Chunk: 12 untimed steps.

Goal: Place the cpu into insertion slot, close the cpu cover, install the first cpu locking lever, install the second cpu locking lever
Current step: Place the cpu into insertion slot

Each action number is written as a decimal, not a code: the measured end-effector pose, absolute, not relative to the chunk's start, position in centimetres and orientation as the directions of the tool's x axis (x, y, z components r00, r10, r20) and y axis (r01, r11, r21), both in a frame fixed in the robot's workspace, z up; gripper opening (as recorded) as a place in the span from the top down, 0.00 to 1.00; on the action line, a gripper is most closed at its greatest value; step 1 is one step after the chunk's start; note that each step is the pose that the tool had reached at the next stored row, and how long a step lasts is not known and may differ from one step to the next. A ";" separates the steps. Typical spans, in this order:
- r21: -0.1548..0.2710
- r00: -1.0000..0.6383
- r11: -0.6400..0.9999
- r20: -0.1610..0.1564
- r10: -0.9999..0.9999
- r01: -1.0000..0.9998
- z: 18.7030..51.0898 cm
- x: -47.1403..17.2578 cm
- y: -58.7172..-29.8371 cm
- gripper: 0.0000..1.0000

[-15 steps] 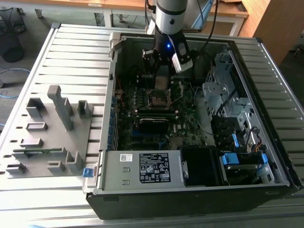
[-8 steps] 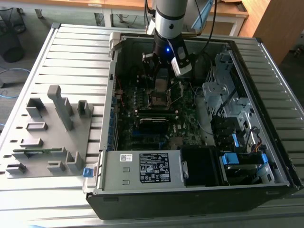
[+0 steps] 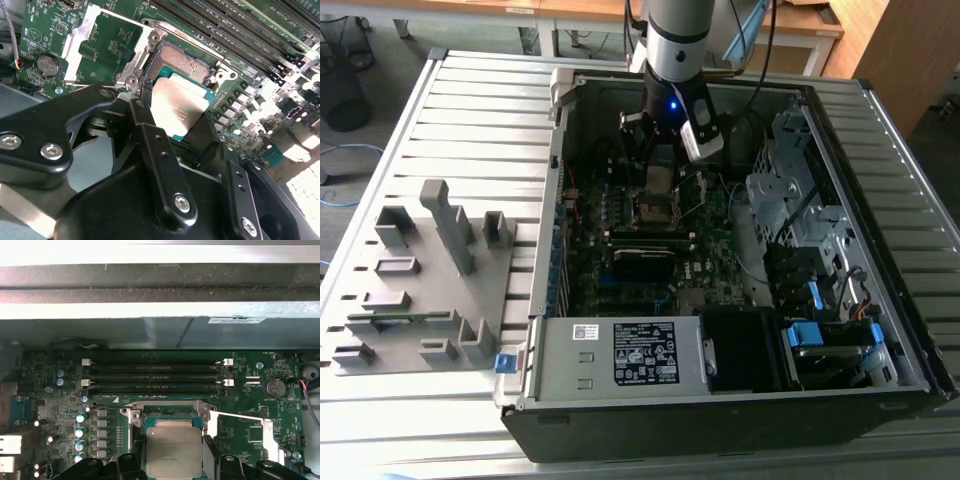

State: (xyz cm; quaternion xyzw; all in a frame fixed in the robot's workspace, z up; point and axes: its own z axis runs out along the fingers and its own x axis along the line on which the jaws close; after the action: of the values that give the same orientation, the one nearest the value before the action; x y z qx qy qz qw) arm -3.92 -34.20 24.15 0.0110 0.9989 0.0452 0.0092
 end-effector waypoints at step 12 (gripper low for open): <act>0.090 -1.000 0.996 -0.017 0.023 0.021 23.6 -3.9 -34.2 0.46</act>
State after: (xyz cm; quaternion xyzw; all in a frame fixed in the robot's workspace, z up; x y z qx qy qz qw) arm -3.93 -34.21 23.59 0.0110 0.9989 0.0450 0.0091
